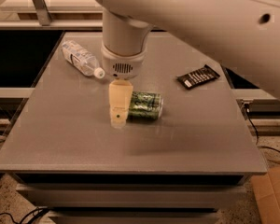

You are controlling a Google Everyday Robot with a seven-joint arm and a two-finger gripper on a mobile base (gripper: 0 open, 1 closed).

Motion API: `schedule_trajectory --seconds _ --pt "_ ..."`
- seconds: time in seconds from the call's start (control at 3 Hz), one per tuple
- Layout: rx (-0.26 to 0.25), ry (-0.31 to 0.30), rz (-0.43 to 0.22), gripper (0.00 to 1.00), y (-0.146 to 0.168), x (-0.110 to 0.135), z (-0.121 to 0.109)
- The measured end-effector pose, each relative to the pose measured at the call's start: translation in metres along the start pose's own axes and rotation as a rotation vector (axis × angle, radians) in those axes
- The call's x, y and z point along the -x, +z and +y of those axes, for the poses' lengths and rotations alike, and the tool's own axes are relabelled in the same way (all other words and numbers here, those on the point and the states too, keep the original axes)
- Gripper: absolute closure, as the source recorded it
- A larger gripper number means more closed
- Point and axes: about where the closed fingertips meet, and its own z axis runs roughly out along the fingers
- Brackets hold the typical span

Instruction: Place green can upright

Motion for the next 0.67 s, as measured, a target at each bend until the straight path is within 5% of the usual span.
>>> schedule_trajectory --seconds 0.67 --pt "0.011 0.149 0.052 0.0 0.039 -0.013 -0.02"
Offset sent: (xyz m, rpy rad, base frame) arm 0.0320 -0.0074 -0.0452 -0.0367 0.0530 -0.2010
